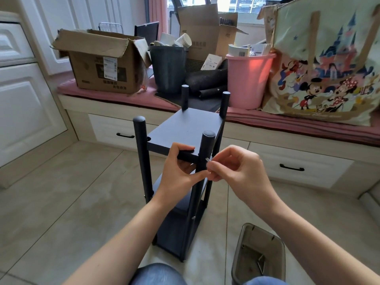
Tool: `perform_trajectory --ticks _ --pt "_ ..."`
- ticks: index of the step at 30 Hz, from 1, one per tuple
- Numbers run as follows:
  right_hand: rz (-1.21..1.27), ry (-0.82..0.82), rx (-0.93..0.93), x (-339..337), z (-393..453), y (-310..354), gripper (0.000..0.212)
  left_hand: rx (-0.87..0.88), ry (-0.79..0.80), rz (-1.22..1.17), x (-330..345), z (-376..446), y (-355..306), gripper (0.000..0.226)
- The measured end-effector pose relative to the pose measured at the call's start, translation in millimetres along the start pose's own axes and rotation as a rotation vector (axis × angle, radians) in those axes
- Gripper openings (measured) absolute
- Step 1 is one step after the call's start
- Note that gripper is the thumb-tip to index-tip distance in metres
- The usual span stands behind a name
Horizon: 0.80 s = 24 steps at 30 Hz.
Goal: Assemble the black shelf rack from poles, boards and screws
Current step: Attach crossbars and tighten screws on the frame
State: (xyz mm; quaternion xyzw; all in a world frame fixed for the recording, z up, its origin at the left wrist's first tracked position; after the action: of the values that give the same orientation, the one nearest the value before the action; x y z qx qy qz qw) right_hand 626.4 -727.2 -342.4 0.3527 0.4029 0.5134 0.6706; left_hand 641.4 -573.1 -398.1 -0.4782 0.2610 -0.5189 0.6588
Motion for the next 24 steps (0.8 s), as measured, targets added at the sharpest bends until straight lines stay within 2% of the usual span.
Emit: perform_trajectory --ticks 3,7,11,17,22,24 --pt "-0.017 0.023 0.035 6.3 5.8 -1.4 0.028 -0.025 0.010 -0.006 0.0 0.2 -2.1 0.061" --pt "-0.032 0.161 0.096 16.6 12.2 -6.2 0.059 -0.075 0.042 -0.135 -2.4 0.0 -7.1 0.052" --pt "-0.022 0.270 0.116 20.5 16.1 -7.7 0.043 -0.208 0.011 -0.302 -0.3 -1.8 -11.6 0.060" --pt "-0.017 0.298 0.121 21.6 17.4 -10.4 0.039 -0.416 -0.286 -0.614 1.9 0.2 -9.0 0.043" --pt "-0.021 0.305 0.100 23.4 18.6 -8.8 0.037 -0.589 -0.477 -0.664 0.2 -3.5 -0.6 0.036" --pt "-0.022 0.303 0.103 23.6 18.7 -7.9 0.037 -0.727 -0.562 -0.638 -0.5 -5.0 6.7 0.048"
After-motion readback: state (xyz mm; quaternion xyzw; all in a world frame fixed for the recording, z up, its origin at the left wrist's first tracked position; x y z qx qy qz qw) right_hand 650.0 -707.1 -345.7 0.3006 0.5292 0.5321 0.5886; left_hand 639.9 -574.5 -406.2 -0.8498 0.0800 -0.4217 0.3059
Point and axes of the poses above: each hand's wrist, its own z-axis towards the middle knuckle, its own x-axis out of the palm, y = z × x, the point moved 8 cm from there along z, towards the middle knuckle, and after that the axes turned 15 degrees about -y, right-handed, at the moved point
